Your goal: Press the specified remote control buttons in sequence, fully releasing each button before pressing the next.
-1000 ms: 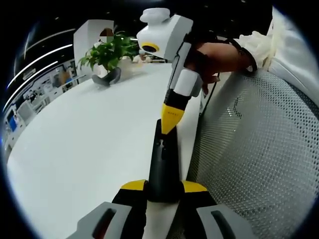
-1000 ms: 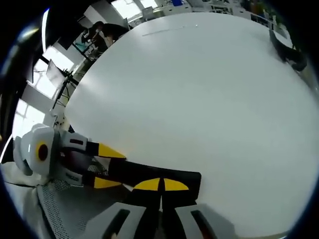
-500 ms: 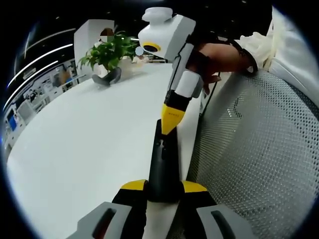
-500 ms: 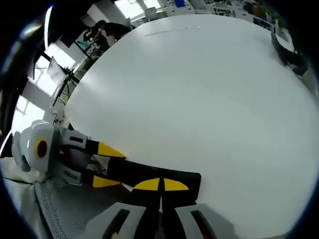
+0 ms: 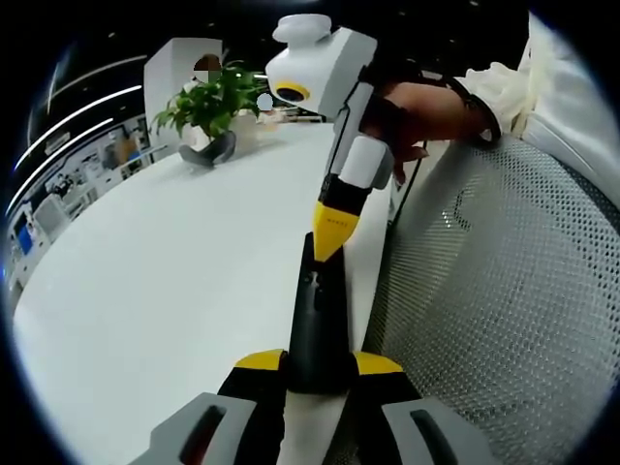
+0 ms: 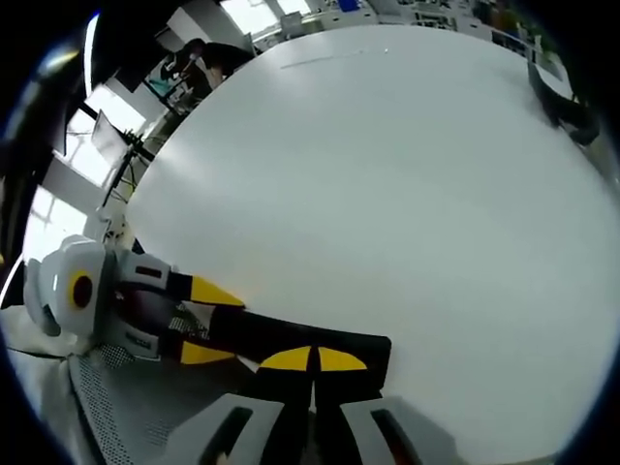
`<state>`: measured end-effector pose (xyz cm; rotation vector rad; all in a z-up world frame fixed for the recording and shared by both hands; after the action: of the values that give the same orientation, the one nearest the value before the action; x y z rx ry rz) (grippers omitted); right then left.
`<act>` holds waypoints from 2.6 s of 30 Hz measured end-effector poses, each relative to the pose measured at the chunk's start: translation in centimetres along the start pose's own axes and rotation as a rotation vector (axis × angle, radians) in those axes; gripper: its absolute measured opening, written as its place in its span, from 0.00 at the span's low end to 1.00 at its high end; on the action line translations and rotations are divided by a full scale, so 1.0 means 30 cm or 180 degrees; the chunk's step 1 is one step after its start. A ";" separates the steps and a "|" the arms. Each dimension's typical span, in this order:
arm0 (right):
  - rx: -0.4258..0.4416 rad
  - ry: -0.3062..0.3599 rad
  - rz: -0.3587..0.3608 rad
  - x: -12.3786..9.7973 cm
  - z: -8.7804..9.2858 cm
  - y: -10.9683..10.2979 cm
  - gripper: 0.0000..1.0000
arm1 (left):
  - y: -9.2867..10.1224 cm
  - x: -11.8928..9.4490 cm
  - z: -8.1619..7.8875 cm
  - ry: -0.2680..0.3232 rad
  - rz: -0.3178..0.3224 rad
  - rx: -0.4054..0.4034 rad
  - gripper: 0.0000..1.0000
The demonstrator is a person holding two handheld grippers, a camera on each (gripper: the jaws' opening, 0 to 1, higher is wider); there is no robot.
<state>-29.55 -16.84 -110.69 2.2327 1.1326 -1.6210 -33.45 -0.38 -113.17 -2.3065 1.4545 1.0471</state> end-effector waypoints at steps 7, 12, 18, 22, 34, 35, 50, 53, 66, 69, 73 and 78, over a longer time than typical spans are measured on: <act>-0.0035 -0.0018 0.0019 -0.002 -0.001 0.002 0.00 | 0.001 0.001 -0.001 0.0000 -0.0001 0.0013 0.24; -0.0060 -0.0044 0.0051 -0.003 0.000 0.005 0.00 | 0.005 0.005 -0.005 -0.0001 0.0008 0.0025 0.24; -0.0065 -0.0007 0.0012 -0.004 -0.005 0.001 0.00 | 0.013 0.009 -0.009 -0.0018 0.0033 0.0056 0.24; -0.0140 0.0048 -0.0044 -0.005 -0.011 -0.012 0.00 | 0.021 0.013 -0.010 -0.0040 0.0061 0.0067 0.24; -0.0351 -0.0005 -0.0159 0.012 -0.011 -0.044 0.00 | 0.037 0.019 -0.008 -0.0035 0.0137 0.0129 0.24; -0.0367 -0.0033 -0.0159 0.015 -0.009 -0.046 0.00 | 0.037 0.019 -0.008 -0.0034 0.0135 0.0128 0.24; -0.0446 -0.0071 -0.0093 0.019 -0.003 -0.049 0.00 | 0.036 0.020 -0.008 -0.0026 0.0137 0.0121 0.24; -0.0425 -0.0065 -0.0100 0.020 -0.004 -0.046 0.00 | 0.035 0.021 -0.007 -0.0026 0.0134 0.0127 0.24; -0.0444 -0.0045 -0.0058 0.025 -0.005 -0.045 0.00 | 0.034 0.020 -0.009 -0.0026 0.0138 0.0081 0.24; -0.0428 -0.0035 -0.0061 0.026 -0.005 -0.044 0.00 | 0.034 0.021 -0.009 -0.0027 0.0134 0.0091 0.24; -0.0431 -0.0020 -0.0070 0.027 -0.005 -0.043 0.00 | 0.033 0.022 -0.008 -0.0024 0.0133 0.0092 0.24; -0.0373 -0.0003 -0.0094 0.028 -0.005 -0.039 0.00 | 0.033 0.021 -0.009 -0.0023 0.0134 0.0095 0.24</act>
<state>-30.09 -15.54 -111.02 2.1519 1.2325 -1.5240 -34.01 -1.45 -113.21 -2.2588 1.5118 1.0366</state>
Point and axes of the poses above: the point that each gripper's makers call its tool centre point, and the gripper's own axes: x roughly forward along the fingers, y roughly to its right, z roughly out of its underside, the point moved 9 cm from there along -x, roughly backward along the fingers, and after that the axes turned 13 degrees about -x, right-handed, at the moved point
